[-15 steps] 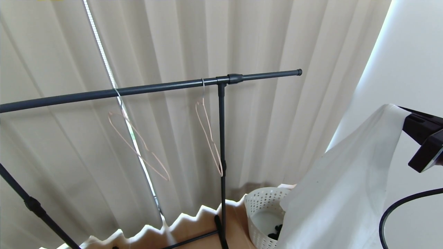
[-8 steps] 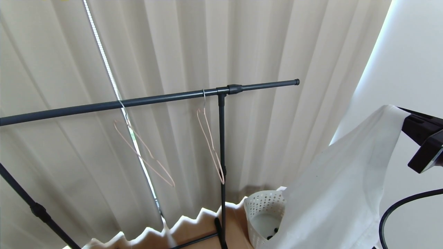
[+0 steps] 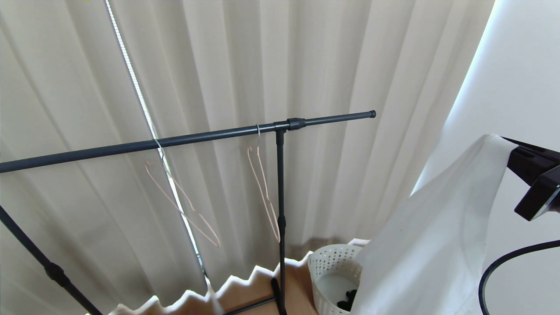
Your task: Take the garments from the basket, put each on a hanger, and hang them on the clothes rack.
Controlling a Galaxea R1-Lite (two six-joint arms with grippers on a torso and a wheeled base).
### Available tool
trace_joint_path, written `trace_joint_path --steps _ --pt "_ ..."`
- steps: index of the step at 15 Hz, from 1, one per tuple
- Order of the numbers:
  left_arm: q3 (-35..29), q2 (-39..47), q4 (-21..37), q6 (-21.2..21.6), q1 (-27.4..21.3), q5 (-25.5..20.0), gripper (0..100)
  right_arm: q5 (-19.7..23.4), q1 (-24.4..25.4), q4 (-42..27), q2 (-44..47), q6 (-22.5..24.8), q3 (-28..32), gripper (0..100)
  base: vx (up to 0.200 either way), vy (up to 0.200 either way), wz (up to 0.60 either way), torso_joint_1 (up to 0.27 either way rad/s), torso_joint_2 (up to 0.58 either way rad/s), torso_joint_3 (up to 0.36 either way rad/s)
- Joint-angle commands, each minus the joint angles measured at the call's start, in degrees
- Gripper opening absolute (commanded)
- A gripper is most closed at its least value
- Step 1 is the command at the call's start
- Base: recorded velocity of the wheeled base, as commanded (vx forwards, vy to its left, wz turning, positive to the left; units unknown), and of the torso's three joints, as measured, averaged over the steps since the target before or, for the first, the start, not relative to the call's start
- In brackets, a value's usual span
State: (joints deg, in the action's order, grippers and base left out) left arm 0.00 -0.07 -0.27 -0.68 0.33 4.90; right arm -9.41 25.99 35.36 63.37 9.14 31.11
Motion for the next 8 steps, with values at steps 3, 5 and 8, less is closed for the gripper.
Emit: trace_joint_path --steps 3,5,8 --pt "0.0 0.1 0.0 0.0 0.0 0.0 100 1.1 0.0 0.1 0.1 1.3 -1.1 0 0.0 0.0 0.0 0.0 0.0 0.0" --pt "0.0 0.1 0.0 0.0 0.0 0.0 100 1.7 -0.1 0.1 -0.1 1.4 -1.2 0 0.0 0.0 0.6 0.005 0.0 0.002" --pt "0.0 0.1 0.0 0.0 0.0 0.0 100 1.8 -0.1 0.1 -0.1 1.4 -1.3 0 0.0 0.0 0.6 0.004 0.0 0.004"
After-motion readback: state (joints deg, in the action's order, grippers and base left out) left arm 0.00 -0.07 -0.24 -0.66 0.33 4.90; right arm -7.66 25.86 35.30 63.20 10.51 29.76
